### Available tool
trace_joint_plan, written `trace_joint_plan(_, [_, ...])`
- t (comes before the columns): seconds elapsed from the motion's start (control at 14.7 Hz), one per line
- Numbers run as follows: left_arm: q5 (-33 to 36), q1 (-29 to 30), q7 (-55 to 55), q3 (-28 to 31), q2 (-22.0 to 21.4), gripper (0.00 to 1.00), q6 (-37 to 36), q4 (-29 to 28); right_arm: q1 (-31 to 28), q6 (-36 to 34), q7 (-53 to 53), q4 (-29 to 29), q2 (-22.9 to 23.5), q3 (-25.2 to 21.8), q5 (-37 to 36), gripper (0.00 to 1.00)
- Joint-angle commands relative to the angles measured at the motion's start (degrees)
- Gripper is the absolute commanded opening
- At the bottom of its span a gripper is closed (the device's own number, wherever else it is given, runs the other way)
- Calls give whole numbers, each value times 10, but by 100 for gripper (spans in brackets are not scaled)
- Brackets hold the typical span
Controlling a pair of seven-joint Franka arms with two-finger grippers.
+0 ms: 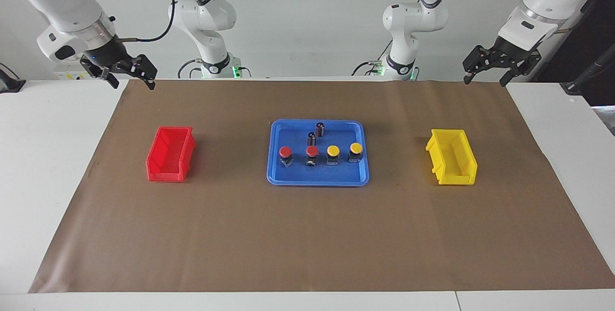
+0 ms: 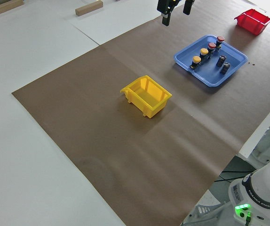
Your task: Sort red and yellow buttons by color
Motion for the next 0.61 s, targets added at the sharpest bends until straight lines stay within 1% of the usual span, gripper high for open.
trace_joint_plan(0.0, [1,8,-7,-9,-21,100,-10,-21,-3,-10,-7,8,3,3,-5,100])
trace_joint_plan(0.54, [3,14,-7,-4,-23,100,-9,-20,2,-8,-9,7,2,5,-14,100])
